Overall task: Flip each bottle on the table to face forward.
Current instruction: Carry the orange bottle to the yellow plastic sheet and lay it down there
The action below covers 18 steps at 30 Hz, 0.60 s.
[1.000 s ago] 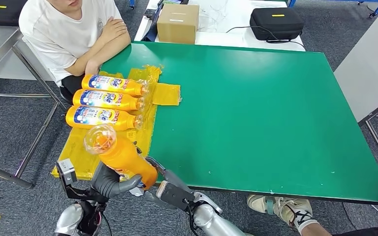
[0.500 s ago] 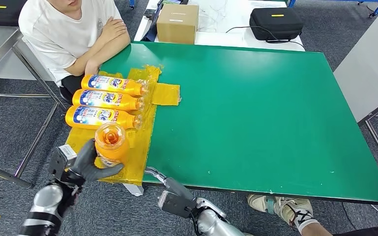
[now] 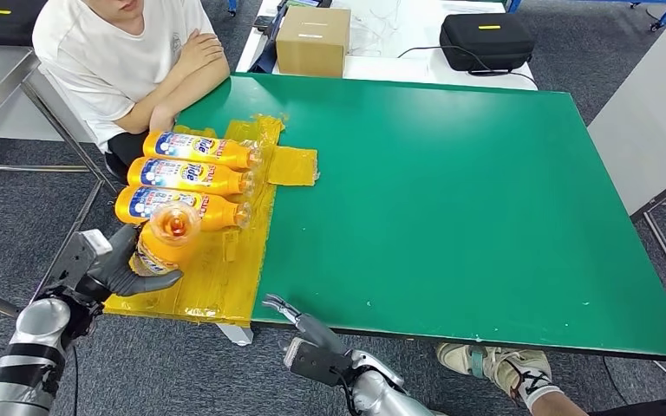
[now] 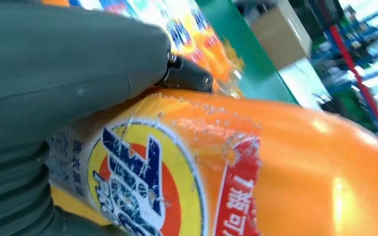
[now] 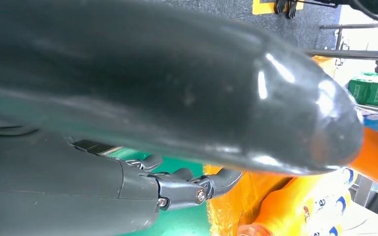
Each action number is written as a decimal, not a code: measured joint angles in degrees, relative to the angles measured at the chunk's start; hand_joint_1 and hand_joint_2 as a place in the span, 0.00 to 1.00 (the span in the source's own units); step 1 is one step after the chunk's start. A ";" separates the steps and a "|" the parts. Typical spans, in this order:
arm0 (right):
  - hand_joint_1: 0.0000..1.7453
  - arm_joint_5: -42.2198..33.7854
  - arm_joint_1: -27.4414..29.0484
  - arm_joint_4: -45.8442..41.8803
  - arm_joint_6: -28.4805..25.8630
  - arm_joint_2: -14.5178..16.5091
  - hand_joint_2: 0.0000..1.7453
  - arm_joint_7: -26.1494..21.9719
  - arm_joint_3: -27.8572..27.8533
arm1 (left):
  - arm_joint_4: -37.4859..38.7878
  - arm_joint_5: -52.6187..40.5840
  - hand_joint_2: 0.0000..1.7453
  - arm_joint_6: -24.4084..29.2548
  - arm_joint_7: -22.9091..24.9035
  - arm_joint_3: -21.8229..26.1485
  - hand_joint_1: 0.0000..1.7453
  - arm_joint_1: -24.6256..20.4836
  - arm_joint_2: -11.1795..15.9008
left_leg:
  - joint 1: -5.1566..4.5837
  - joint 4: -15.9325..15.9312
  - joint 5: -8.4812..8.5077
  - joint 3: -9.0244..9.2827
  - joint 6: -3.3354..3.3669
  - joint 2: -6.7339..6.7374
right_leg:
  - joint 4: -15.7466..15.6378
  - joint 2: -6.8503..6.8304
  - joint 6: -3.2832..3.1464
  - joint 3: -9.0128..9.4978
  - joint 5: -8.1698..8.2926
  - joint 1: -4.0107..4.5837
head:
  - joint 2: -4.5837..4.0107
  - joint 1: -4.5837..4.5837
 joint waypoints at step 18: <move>0.00 0.75 -0.48 0.39 0.42 1.53 0.00 0.00 -0.76 | 21.72 -29.19 1.00 15.19 10.76 -20.61 1.00 -17.11 -2.45 | -0.04 0.01 0.08 0.04 -0.05 -0.10 | 0.00 -0.06 -0.06 0.12 0.06 -0.03 | 0.00 -0.01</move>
